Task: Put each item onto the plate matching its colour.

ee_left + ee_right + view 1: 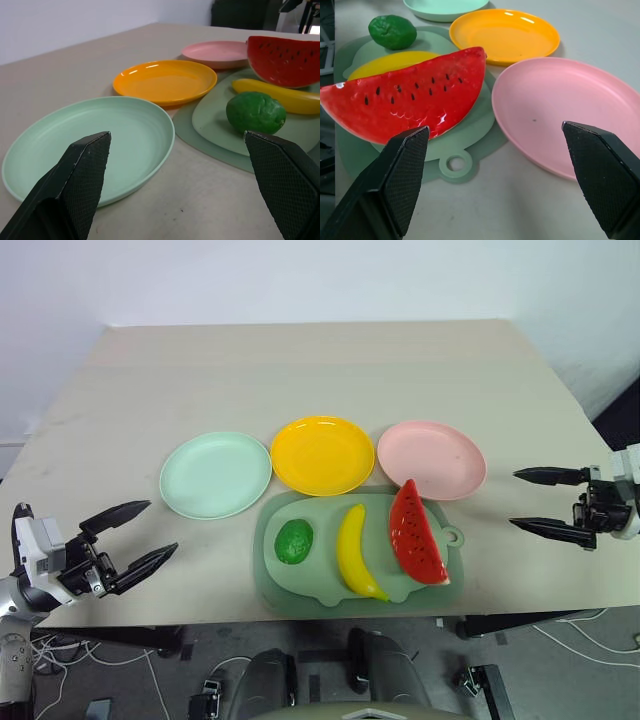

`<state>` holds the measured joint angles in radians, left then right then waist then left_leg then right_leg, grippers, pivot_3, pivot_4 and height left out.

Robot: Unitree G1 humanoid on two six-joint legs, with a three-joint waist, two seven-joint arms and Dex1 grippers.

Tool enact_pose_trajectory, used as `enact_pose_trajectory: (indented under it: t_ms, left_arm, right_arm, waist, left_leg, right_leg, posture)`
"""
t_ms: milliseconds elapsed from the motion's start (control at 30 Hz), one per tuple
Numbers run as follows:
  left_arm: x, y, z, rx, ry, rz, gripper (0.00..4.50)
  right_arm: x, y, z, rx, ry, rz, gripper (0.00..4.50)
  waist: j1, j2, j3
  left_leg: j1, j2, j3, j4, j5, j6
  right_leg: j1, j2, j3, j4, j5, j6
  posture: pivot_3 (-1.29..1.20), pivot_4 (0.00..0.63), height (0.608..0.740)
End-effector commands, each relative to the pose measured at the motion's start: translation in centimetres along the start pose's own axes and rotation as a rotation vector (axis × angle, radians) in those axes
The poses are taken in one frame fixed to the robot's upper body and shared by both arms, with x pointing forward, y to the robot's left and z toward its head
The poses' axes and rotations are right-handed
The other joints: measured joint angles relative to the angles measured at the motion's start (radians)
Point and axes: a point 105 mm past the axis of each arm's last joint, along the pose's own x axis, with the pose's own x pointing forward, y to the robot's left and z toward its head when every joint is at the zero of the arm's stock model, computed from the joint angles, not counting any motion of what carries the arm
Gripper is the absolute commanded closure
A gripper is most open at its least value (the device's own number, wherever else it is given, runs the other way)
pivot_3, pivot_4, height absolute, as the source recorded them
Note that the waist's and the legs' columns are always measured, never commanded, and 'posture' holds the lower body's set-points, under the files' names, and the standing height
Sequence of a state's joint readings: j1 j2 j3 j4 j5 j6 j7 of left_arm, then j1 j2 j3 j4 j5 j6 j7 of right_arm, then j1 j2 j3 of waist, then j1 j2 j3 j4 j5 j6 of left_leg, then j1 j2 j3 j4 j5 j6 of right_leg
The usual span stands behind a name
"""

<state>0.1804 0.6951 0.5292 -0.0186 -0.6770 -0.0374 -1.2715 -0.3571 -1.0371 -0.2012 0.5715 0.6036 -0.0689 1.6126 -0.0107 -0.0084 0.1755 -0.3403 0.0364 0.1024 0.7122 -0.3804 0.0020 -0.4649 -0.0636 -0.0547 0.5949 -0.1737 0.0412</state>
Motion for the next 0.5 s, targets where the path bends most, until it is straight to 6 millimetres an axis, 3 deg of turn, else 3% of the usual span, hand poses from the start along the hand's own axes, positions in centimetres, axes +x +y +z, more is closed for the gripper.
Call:
enact_pose_trajectory:
  t_ms: [33, 500]
  left_arm:
    - [-0.09, 0.1, 0.89, 0.041, -0.021, 0.008, 0.02]
    - [-0.03, -0.25, 0.83, 0.021, -0.04, -0.003, 0.02]
  right_arm:
    - [-0.2, 0.04, 0.74, -0.019, -0.034, -0.01, 0.0]
    - [-0.66, 0.92, 0.87, -0.015, -0.021, 0.002, 0.0]
  waist:
    - [0.0, 0.0, 0.0]
    - [0.0, 0.0, 0.0]
  left_leg:
    - [0.0, 0.0, 0.0, 0.0, 0.0, 0.0]
    - [0.0, 0.0, 0.0, 0.0, 0.0, 0.0]
  right_leg:
    - [0.0, 0.0, 0.0, 0.0, 0.0, 0.0]
    - [0.0, 0.0, 0.0, 0.0, 0.0, 0.0]
  posture:
    - [0.0, 0.15, 0.736]
    - [0.0, 0.15, 0.736]
